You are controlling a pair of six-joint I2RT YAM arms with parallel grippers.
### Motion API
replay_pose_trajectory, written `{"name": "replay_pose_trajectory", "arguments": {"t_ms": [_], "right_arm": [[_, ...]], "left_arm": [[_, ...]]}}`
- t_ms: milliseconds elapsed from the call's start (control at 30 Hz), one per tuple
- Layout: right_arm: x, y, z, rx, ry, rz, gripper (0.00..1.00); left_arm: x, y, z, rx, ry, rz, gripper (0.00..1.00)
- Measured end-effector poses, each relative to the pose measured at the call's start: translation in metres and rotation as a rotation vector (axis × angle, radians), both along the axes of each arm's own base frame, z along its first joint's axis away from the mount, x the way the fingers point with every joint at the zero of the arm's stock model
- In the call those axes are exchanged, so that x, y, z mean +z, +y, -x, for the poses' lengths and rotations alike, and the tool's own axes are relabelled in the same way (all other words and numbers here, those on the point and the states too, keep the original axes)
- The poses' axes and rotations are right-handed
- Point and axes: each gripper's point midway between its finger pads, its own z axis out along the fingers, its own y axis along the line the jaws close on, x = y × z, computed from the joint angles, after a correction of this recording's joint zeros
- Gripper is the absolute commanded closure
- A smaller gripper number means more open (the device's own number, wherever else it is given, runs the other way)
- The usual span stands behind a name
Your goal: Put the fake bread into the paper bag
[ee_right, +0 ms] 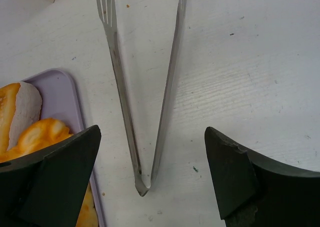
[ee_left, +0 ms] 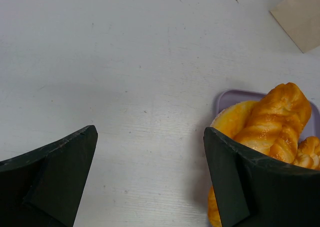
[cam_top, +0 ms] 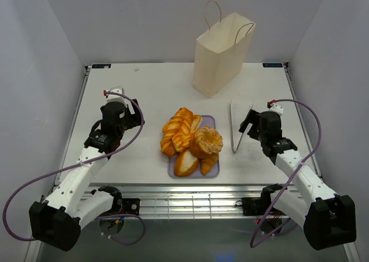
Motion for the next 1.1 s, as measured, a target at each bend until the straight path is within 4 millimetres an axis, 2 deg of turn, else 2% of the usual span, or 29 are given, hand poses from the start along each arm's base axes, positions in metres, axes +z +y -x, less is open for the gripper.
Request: {"name": "replay_pose_trajectory", "arguments": {"t_ms": [333,600,733,1100], "right_arm": [[-0.002,0.009,0.005,0.114,0.011,0.032,0.1],[0.002,0.013,0.019,0.17,-0.014,0.042,0.1],[-0.009,0.016,0.023,0.192,0.022,0.058,0.1],[-0.055,0.031,0.031,0.278,0.185,0.133,0.1]], "left_arm": [[0.0,0.0,0.0,0.0,0.0,0.0,0.02],[-0.001,0.001,0.001,0.001,0.006,-0.003,0.03],[-0.001,0.001,0.002,0.0,0.01,-0.003,0.02],[0.004,-0.001,0.005,-0.011,-0.004,0.008,0.02]]}}
